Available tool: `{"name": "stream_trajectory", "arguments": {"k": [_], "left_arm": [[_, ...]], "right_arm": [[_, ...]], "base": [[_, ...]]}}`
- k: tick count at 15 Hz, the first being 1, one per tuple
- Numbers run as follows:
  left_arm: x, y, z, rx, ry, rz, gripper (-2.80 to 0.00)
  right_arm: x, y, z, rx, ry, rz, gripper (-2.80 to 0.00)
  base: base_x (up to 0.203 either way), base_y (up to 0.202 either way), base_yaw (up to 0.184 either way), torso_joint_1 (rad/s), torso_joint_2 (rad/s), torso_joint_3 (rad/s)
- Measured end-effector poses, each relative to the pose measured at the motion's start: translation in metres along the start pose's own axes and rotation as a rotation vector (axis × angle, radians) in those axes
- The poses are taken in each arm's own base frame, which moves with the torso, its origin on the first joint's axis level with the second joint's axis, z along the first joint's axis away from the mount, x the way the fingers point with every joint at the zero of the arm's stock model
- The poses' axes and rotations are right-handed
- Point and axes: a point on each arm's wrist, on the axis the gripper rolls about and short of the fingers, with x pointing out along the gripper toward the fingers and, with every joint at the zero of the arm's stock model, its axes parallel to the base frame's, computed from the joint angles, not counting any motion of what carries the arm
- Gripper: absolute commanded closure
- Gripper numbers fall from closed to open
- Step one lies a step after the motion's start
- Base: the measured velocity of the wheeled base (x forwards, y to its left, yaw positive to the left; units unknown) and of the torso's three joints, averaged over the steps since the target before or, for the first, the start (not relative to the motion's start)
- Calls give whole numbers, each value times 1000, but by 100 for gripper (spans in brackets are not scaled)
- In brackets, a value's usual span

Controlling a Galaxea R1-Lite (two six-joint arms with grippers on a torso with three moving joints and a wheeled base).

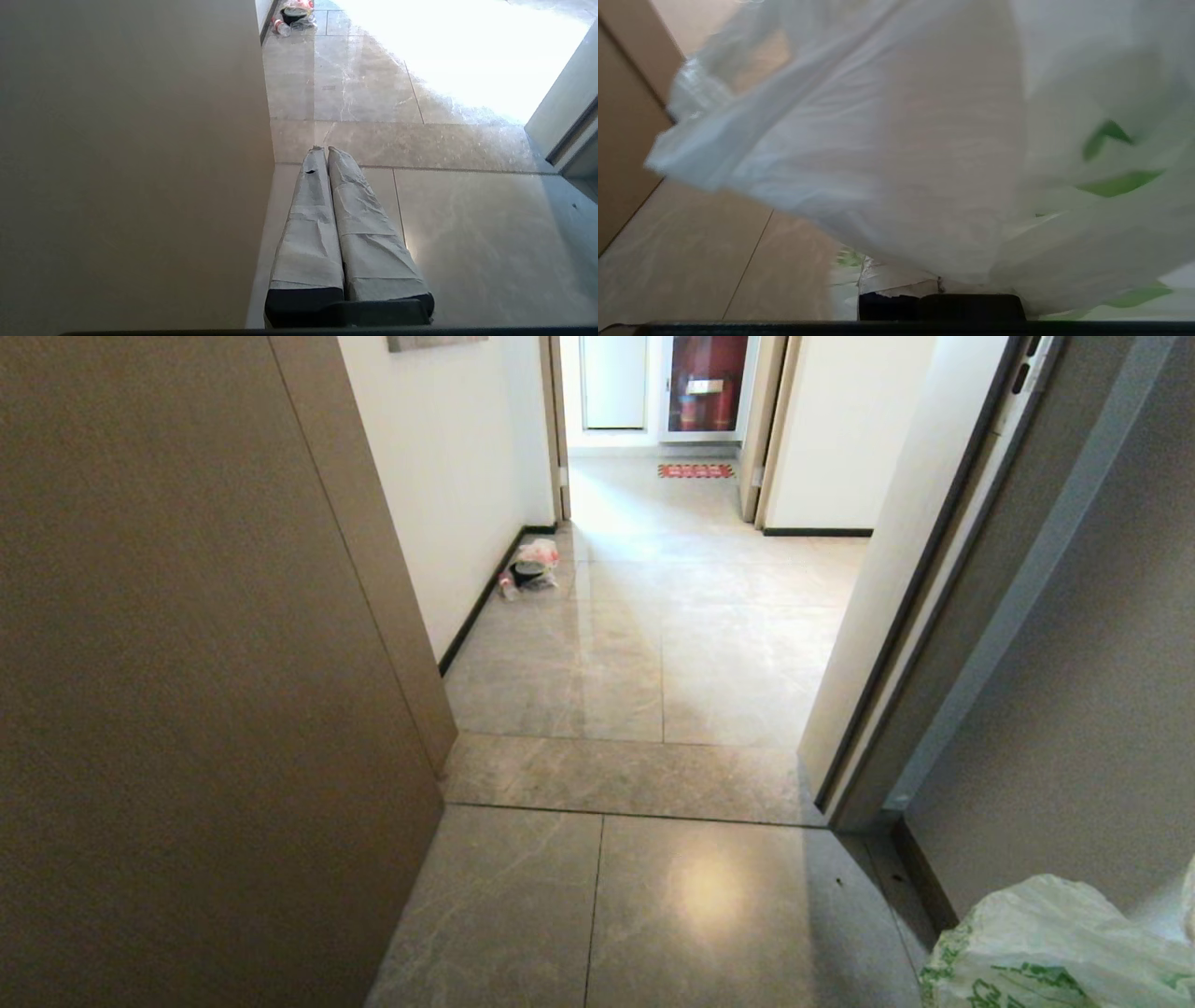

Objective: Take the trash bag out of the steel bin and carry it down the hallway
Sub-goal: Put the trash bag at the door

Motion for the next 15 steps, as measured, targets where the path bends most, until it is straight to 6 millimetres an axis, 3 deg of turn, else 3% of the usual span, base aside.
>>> {"name": "stream_trajectory", "arguments": {"k": [15], "left_arm": [[0, 0, 0, -1, 0, 0, 0]], "right_arm": [[0, 0, 0, 0, 0, 0, 0]], "base": [[191, 0, 0, 2, 2, 3]]}}
